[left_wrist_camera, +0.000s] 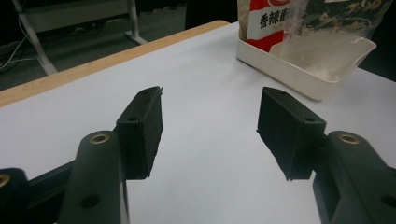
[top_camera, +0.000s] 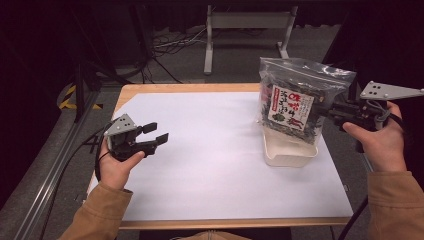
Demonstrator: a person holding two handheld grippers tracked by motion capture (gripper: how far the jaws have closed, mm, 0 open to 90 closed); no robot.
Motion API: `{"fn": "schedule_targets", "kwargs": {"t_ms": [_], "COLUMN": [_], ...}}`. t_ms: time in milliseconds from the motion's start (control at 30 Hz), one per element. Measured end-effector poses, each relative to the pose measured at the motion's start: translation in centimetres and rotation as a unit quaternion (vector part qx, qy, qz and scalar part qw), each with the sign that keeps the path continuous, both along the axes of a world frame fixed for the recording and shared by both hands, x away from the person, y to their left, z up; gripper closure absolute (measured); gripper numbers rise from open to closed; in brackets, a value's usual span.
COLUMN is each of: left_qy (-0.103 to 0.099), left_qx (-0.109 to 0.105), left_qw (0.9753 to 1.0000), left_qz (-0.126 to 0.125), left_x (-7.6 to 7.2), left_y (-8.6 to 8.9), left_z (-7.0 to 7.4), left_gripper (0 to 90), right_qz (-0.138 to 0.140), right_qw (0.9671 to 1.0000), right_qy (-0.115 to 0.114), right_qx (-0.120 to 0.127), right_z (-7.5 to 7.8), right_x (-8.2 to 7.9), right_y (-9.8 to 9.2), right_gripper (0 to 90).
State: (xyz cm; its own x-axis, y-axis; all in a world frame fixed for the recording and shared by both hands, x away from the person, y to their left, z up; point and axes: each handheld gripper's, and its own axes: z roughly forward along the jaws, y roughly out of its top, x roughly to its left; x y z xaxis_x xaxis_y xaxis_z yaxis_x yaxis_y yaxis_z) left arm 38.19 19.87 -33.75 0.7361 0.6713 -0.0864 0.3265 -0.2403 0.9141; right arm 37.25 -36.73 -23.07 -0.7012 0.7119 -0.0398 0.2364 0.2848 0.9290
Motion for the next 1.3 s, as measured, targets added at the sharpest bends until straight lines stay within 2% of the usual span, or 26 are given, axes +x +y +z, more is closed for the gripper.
{"fn": "schedule_targets", "kwargs": {"t_ms": [167,400,800,1100,1300], "left_qy": [0.002,0.006,0.008,0.010,0.012], "left_qx": [-0.003,0.001,0.001,0.005,0.006], "left_qw": [1.0000,1.0000,0.9999,0.9999,0.9998], "left_qz": [0.006,0.007,0.012,0.011,0.011], "left_x": [0.0,0.0,-0.1,-0.1,-0.1], "left_y": [0.3,0.7,1.2,1.2,1.2], "left_z": [0.0,-0.1,-0.3,-0.4,-0.5], "left_gripper": [41.0,40.9,40.7,40.6,40.3], "right_qz": [-0.027,-0.040,-0.058,-0.067,-0.070], "right_qw": [0.9996,0.9990,0.9980,0.9966,0.9961], "right_qy": [0.003,0.011,0.027,0.037,0.047], "right_qx": [0.006,0.017,-0.002,-0.029,-0.028], "right_z": [-0.2,-0.9,-2.2,-3.0,-3.8], "right_x": [0.1,0.4,1.3,1.6,1.7], "right_y": [-0.7,-1.0,-0.6,0.0,-0.2], "right_gripper": [74.2,74.2,74.2,74.2,74.2]}}
